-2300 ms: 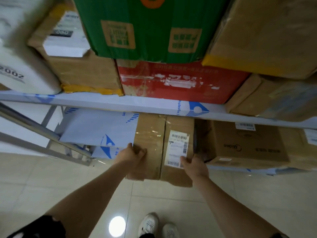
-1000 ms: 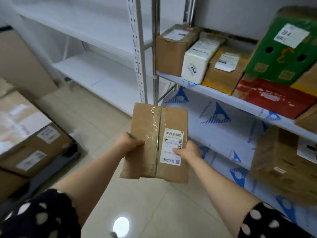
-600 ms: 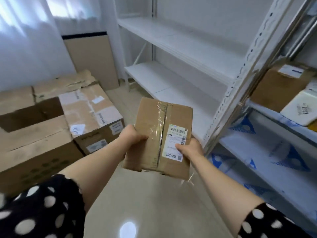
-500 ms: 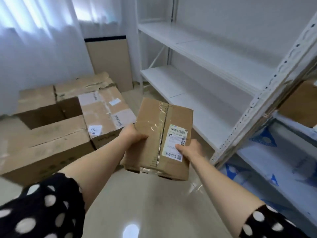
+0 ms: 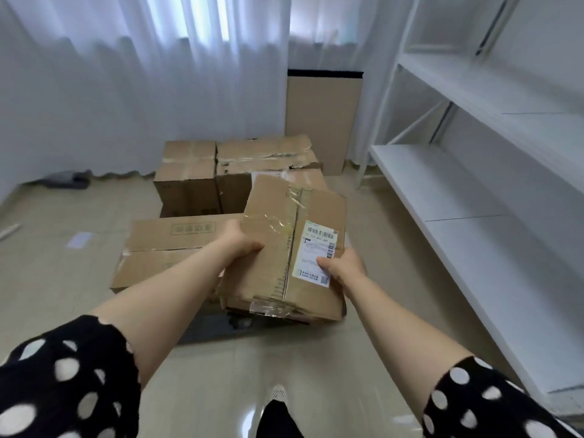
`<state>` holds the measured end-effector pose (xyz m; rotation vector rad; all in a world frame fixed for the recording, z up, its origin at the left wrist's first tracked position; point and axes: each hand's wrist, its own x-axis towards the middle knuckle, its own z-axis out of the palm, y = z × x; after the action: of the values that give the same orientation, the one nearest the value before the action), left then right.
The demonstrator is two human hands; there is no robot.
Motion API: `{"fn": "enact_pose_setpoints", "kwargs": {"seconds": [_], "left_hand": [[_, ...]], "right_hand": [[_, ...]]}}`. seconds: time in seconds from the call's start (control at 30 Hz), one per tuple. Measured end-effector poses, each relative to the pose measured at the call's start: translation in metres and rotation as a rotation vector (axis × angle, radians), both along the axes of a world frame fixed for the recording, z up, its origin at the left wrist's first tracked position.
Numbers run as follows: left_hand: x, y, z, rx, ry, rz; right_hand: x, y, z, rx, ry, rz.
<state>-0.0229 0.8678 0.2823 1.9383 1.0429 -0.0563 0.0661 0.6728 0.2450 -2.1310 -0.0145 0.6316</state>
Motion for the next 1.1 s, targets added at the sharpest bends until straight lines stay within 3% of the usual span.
{"fn": "enact_pose_setpoints", "kwargs": {"seconds": [0.47, 0.83, 1.1], "left_hand": [[0.042, 0.236, -0.033, -0.049, 0.094, 0.129], [0.016, 0.450, -0.045, -0.106, 0.133, 0.021], [0.036, 0.531, -0.026, -0.244, 0.048, 0.027]], "right_hand": [[0.067, 0.251, -0.022, -0.111, 0.075, 0.199], [0.011, 0.443, -0.043, -0.010, 0.183, -0.057], [0.029, 0.527, -0.039, 0.066, 0.175, -0.144]]}}
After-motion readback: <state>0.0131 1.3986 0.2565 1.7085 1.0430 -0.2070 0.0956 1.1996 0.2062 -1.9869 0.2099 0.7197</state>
